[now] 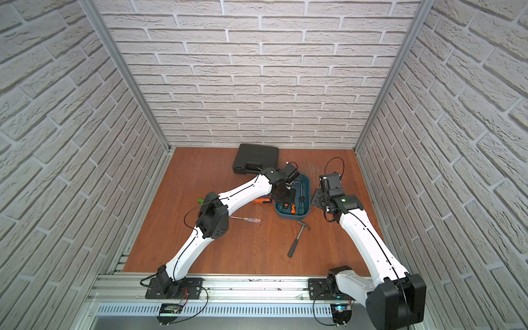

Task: Put the screwdriver on the desktop into the storage box
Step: Place the screwdriver in the storage box.

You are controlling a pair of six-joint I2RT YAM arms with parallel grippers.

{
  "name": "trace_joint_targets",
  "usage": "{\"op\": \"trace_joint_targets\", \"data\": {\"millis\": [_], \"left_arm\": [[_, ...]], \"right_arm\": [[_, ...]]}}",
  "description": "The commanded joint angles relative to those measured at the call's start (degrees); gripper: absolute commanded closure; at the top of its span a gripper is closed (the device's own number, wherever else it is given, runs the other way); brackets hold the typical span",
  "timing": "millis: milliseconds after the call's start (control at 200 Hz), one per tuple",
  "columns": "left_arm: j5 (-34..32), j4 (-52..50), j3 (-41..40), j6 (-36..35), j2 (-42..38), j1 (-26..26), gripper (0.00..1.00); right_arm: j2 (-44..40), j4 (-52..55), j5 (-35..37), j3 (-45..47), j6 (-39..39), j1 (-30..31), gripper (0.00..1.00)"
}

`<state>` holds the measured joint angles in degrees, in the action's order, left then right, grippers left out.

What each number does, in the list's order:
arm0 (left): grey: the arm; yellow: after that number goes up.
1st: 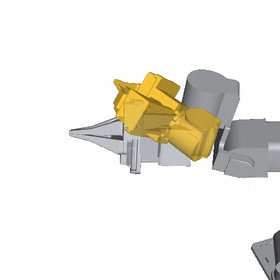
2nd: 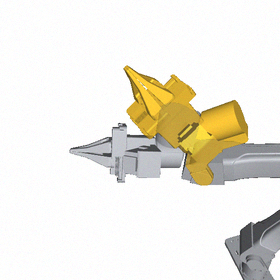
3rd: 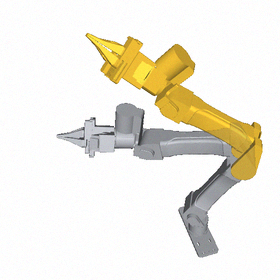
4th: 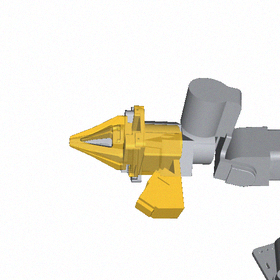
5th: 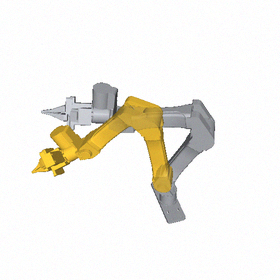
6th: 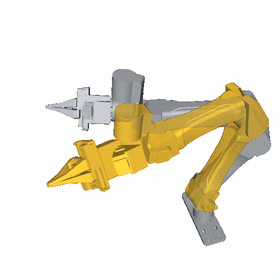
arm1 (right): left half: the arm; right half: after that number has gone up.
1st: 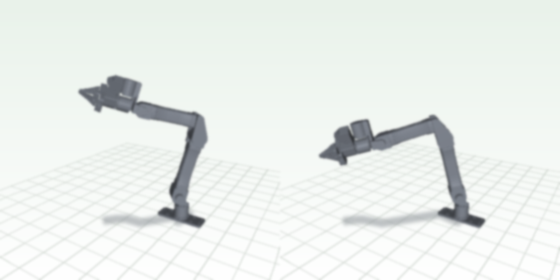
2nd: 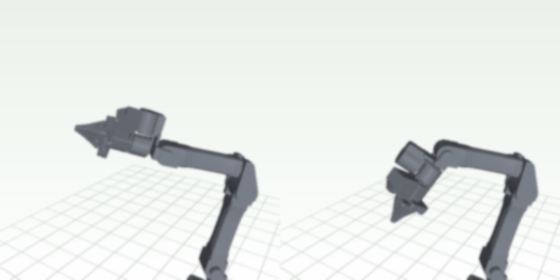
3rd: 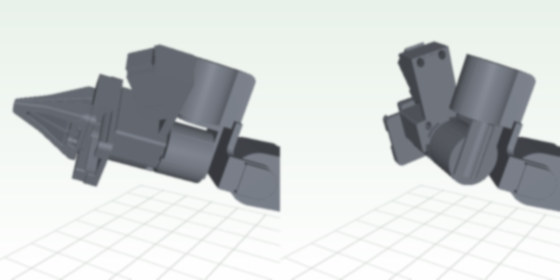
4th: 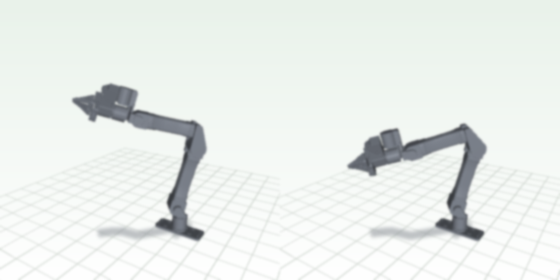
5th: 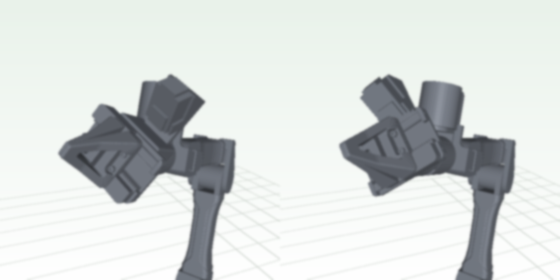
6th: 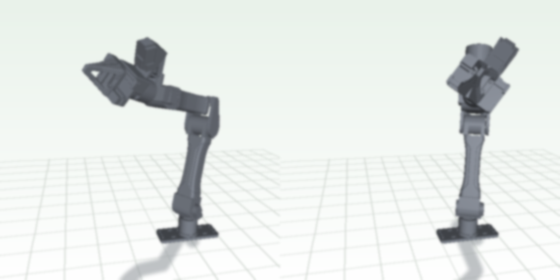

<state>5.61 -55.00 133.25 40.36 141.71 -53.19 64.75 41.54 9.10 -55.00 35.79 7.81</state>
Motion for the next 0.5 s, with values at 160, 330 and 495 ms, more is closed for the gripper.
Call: {"op": "trace_joint_targets", "data": {"millis": [160,330,495], "left_arm": [[-1.48,-0.54,1.61,1.69,0.33,0.43,0.49],[-1.29,2.45,-0.52,1.81,-2.98,0.31,0.41],[-5.33,14.37,-12.52,1.85,-14.54,-0.25,0.41]], "right_arm": [[1.46,-0.38,-0.81,-2.04,0.07,-0.34,0.47],[2.02,-0.65,-1.36,-2.29,-0.05,-0.34,0.47],[3.56,-1.22,-4.56,-3.61,-1.75,-0.24,0.48]]}}
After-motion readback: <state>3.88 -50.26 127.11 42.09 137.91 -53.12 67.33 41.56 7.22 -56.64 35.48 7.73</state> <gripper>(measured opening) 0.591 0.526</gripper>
